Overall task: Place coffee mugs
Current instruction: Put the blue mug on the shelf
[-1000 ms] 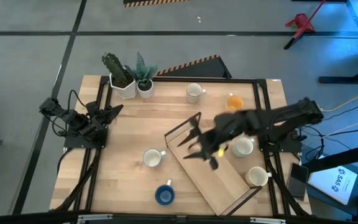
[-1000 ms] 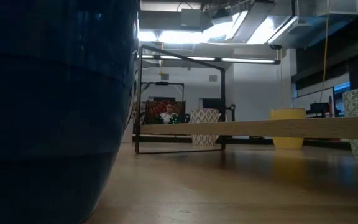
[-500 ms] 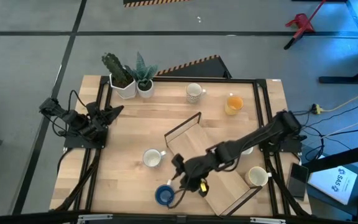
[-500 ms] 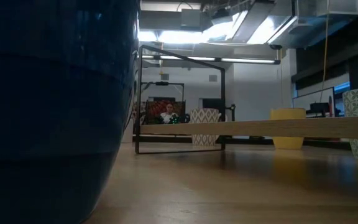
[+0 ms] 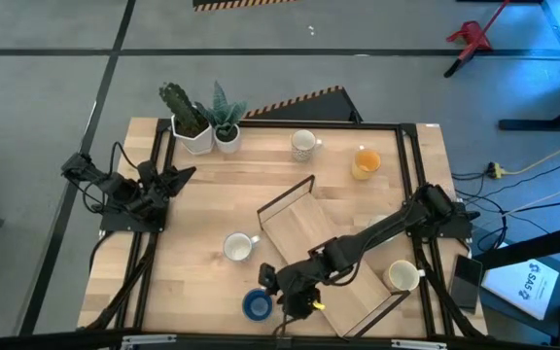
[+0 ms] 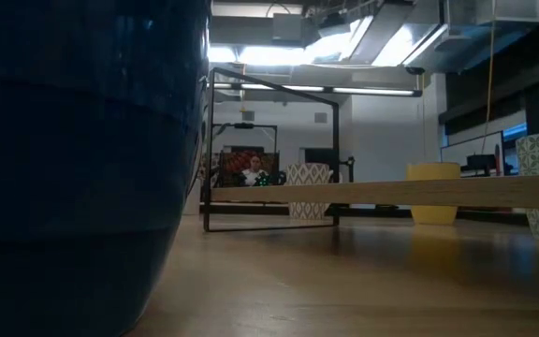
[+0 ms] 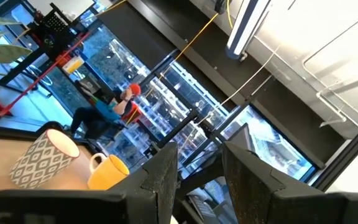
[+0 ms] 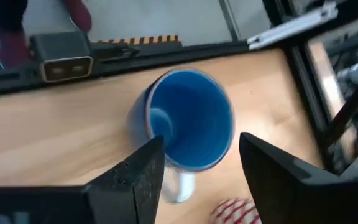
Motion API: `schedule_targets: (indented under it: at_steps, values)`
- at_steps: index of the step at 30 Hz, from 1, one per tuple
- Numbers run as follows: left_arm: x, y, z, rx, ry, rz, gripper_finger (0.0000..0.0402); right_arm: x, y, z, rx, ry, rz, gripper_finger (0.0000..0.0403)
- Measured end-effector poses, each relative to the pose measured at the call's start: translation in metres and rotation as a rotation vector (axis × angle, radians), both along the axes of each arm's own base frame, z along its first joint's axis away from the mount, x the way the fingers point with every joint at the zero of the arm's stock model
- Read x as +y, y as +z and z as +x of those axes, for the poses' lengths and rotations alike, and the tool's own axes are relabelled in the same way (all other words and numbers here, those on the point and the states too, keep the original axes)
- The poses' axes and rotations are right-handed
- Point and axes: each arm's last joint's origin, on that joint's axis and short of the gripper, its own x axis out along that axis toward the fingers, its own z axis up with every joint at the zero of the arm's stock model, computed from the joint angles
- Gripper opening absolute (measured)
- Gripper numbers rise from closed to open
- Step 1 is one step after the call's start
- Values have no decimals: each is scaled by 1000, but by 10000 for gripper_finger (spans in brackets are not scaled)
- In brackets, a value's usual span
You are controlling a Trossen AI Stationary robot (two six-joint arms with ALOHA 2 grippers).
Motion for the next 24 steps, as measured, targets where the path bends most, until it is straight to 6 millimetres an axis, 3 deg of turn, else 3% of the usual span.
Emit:
schedule_targets:
  at_steps: [3,10,24]
  values:
    - [0,-1,0,5,0,3,121,4,-2,7,-14,52,-62,195]
    - [0,-1,1,17,0,9,121,5,-19,10,147,82,-153,195]
    - [-1,-3,2,34,-2,14,121,7,-29,17,70,156,-262,195]
